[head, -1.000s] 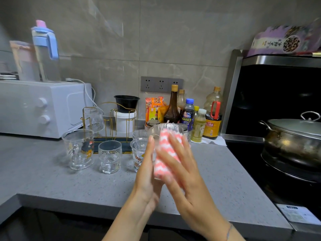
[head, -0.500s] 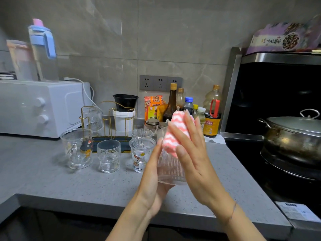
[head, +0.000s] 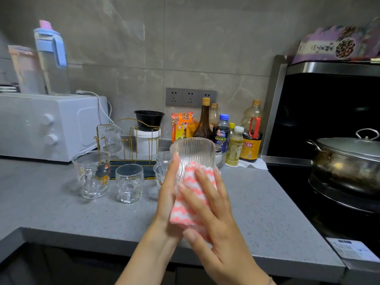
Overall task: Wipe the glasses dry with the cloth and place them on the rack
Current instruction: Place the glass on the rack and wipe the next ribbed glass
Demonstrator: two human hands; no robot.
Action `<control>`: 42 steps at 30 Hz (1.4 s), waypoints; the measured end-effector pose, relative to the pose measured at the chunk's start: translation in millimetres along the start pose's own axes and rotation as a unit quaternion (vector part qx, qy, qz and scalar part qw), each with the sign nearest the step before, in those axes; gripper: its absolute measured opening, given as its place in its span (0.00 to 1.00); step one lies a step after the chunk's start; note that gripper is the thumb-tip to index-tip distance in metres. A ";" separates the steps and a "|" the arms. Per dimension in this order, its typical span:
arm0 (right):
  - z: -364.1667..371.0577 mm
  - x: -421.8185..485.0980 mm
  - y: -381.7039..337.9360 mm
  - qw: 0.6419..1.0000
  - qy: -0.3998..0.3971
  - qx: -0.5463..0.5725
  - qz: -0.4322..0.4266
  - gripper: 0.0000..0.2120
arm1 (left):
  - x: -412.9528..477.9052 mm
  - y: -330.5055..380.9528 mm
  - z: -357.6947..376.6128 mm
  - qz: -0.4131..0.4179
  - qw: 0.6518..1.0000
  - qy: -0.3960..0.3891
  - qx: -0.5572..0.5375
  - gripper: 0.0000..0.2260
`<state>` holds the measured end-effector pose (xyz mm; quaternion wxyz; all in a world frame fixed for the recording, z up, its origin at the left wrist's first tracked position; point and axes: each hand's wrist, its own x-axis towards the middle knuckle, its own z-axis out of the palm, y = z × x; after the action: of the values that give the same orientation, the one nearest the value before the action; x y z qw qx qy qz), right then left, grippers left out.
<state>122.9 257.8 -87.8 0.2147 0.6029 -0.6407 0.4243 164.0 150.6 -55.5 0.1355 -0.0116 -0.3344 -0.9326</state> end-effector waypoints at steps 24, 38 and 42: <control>6.1 23.5 38.1 0.996 0.014 0.033 0.087 0.20 | 34.3 -10.3 -19.2 0.040 0.993 0.067 0.092 0.25; 10.3 -4.4 38.9 0.994 -0.018 0.043 0.096 0.21 | 43.0 -21.4 -33.6 0.011 0.990 0.083 0.115 0.27; 10.4 -14.9 32.8 0.994 -0.037 0.032 0.093 0.22 | 42.4 -20.4 -31.1 -0.009 0.991 0.063 0.116 0.29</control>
<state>96.7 255.4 -114.5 0.1310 0.5626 -0.6875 0.4402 120.0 135.7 -87.5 0.1483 0.0659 -0.4316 -0.8873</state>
